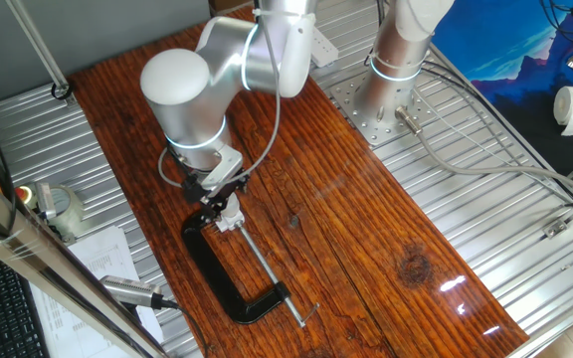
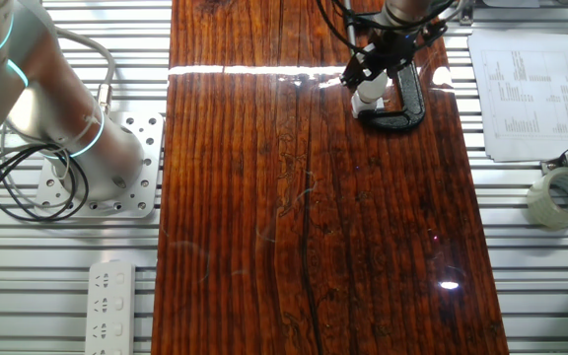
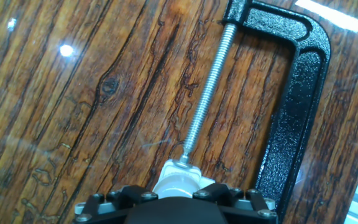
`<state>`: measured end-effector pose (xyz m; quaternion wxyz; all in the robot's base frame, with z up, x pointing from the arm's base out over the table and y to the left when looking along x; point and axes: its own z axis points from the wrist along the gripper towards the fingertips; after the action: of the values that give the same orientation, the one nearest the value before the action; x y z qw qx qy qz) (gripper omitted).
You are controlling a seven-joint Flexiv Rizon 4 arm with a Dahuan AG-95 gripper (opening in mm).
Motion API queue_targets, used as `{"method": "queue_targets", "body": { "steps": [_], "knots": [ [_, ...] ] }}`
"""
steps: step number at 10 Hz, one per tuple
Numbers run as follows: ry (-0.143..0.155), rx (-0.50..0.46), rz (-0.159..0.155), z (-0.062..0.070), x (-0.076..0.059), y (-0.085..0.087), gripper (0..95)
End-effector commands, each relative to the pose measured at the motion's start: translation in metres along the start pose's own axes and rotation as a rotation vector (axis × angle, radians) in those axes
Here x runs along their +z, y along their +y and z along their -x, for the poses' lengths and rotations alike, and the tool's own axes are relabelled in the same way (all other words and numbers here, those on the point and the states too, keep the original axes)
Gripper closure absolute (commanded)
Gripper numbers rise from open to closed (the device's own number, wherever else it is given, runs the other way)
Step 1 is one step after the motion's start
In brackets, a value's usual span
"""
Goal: Install the light bulb by rotating it
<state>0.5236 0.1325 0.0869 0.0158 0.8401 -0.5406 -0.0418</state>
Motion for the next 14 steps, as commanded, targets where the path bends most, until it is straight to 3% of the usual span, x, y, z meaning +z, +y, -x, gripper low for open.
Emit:
{"method": "queue_targets", "body": {
  "steps": [1, 4, 5, 14],
  "knots": [
    [0.007, -0.001, -0.001, -0.0011, 0.0018, -0.0002, 19.0],
    [0.013, 0.015, 0.002, -0.0018, 0.003, -0.0003, 19.0],
    [0.018, 0.016, 0.004, -0.002, 0.0035, -0.0002, 38.0],
    [0.025, 0.027, 0.002, -0.0041, 0.0079, -0.0007, 38.0]
  ]
}}
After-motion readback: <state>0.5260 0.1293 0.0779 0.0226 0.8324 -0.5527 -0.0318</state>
